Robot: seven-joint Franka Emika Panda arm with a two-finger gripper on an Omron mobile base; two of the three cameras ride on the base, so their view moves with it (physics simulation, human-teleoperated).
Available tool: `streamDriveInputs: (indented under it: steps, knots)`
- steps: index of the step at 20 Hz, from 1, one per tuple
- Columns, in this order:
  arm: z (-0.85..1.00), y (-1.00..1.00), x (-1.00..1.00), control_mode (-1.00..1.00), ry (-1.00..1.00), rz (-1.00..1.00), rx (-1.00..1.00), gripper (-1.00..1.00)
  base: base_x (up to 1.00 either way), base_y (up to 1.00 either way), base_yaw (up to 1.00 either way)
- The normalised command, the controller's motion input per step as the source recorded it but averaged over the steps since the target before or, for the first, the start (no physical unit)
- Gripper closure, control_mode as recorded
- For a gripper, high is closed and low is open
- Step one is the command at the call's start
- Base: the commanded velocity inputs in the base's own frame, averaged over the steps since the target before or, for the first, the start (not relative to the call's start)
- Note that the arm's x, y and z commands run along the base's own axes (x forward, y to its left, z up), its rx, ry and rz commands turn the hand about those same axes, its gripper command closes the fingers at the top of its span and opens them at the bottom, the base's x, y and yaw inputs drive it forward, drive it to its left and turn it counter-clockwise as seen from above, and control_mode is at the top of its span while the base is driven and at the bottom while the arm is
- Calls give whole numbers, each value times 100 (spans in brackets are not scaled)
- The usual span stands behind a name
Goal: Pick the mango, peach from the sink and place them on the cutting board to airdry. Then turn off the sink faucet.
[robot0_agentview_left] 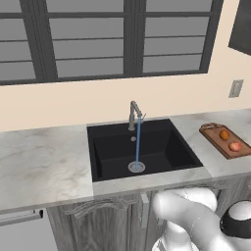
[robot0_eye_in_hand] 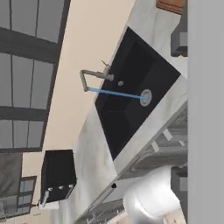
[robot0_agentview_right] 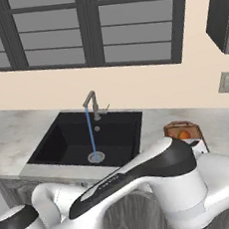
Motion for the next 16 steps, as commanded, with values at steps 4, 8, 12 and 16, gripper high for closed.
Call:
streamDriveInputs:
  steps: [4,8,12,16]
  knots:
    - [0,100,-24,-100,0,4,-23,-100,0,0,0]
    - [34,98,-1,-100,7,-3,-16,-100,0,0,0]
    - [18,96,8,-100,34,-18,-14,-100,0,0,0]
    - [1,30,-1,-100,7,-9,-5,-100,0,0,0]
